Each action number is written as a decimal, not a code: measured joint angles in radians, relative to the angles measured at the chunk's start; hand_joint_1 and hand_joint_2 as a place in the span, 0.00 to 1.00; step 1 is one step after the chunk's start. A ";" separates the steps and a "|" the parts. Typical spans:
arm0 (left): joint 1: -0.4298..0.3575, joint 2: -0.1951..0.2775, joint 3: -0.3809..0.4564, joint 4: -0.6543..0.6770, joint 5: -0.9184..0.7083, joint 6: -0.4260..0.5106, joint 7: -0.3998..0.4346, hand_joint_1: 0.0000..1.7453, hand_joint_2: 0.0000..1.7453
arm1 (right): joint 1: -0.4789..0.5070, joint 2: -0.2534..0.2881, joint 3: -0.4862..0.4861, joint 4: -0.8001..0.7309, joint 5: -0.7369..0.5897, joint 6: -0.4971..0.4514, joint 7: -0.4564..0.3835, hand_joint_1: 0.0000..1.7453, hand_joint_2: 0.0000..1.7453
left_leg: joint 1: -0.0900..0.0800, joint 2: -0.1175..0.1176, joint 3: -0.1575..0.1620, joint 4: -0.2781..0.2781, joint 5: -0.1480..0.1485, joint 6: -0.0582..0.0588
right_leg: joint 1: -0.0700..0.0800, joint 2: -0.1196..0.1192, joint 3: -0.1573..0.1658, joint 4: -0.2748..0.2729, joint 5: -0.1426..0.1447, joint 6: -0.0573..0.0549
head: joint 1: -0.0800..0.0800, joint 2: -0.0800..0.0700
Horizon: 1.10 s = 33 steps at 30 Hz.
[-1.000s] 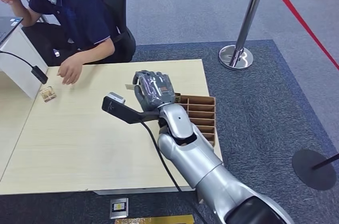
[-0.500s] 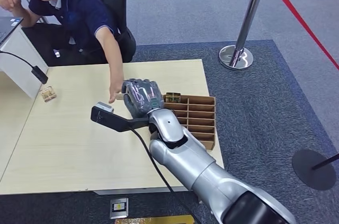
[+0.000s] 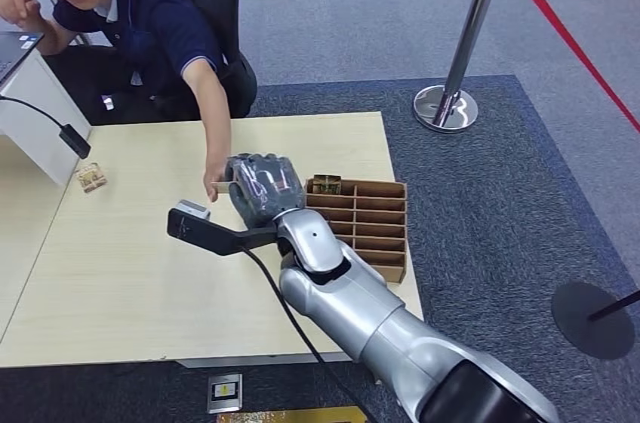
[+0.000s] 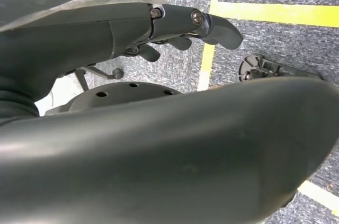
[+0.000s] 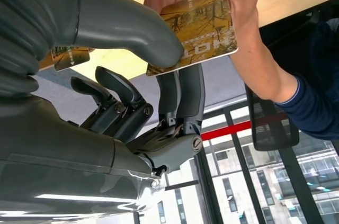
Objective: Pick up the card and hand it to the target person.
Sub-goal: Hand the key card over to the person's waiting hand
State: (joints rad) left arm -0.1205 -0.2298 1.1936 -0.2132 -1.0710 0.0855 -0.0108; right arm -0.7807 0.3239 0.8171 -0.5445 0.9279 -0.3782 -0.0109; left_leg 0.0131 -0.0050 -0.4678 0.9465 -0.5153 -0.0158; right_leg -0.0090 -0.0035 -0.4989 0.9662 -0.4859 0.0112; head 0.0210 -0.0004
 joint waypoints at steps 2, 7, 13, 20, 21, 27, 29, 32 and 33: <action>0.000 0.000 0.000 0.000 0.000 -0.002 0.000 0.00 0.00 | 0.002 0.000 -0.003 0.001 0.013 -0.017 -0.006 0.80 1.00 | 0.000 0.000 0.000 0.000 0.000 0.000 | 0.000 0.000 0.000 0.000 0.000 0.000 | 0.000 0.000; 0.001 0.001 0.003 0.000 -0.001 -0.005 0.001 0.00 0.00 | 0.041 -0.002 -0.075 -0.033 0.110 -0.046 -0.038 0.00 1.00 | 0.000 0.000 0.000 0.000 0.000 0.000 | 0.000 0.000 0.000 0.000 0.000 0.000 | 0.000 0.000; 0.004 0.001 0.012 0.000 0.013 0.002 0.001 0.00 0.00 | 0.229 -0.029 -0.225 -0.300 0.148 -0.043 -0.091 0.00 1.00 | 0.000 0.000 -0.001 0.000 0.000 0.000 | 0.000 0.000 -0.001 -0.001 0.000 0.000 | 0.000 0.000; 0.010 0.001 0.031 0.000 0.047 0.025 -0.002 0.00 0.00 | 0.568 -0.110 -0.400 -0.808 0.093 -0.040 -0.154 0.00 1.00 | 0.000 0.000 -0.002 0.000 -0.001 0.001 | 0.000 0.000 -0.003 -0.003 0.000 0.000 | 0.000 0.000; 0.011 0.000 0.035 0.000 0.051 0.029 -0.002 0.00 0.00 | 0.617 -0.118 -0.433 -0.870 0.091 -0.055 -0.158 0.00 1.00 | 0.000 0.000 -0.002 0.000 -0.002 0.001 | 0.000 0.000 -0.003 -0.003 0.000 0.000 | 0.000 0.000; 0.014 -0.001 0.051 0.000 0.069 0.054 -0.003 0.00 0.00 | 0.877 -0.131 -0.644 -1.121 0.110 -0.117 -0.135 0.00 1.00 | 0.000 0.000 -0.003 0.000 -0.002 0.001 | 0.000 0.000 -0.003 -0.003 -0.001 0.000 | 0.000 0.000; 0.014 -0.001 0.059 0.000 0.075 0.061 -0.003 0.00 0.00 | 0.927 -0.127 -0.732 -1.142 0.103 -0.122 -0.124 0.00 1.00 | 0.000 0.000 -0.003 0.000 -0.002 0.001 | 0.000 0.000 -0.003 -0.003 -0.001 0.000 | 0.000 0.000; 0.014 -0.002 0.066 0.000 0.083 0.071 -0.003 0.00 0.00 | 0.942 -0.118 -0.901 -1.086 0.089 -0.106 -0.109 0.00 1.00 | 0.000 0.000 -0.002 0.000 -0.002 0.002 | 0.000 0.000 -0.002 -0.003 0.000 0.001 | 0.000 0.000; 0.014 -0.003 0.067 0.000 0.085 0.074 -0.003 0.00 0.25 | 0.933 -0.117 -0.966 -1.041 0.090 -0.106 -0.106 0.00 1.00 | 0.000 0.000 -0.002 0.000 -0.002 0.002 | 0.000 0.000 -0.002 -0.003 0.000 0.001 | 0.000 0.000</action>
State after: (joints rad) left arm -0.1062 -0.2326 1.2605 -0.2132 -0.9862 0.1594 -0.0140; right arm 0.1527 0.2067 -0.1489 -1.5858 1.0178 -0.4842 -0.1165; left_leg 0.0128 -0.0048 -0.4701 0.9463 -0.5171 -0.0139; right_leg -0.0091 -0.0035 -0.5005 0.9627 -0.4860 0.0121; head 0.0209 -0.0004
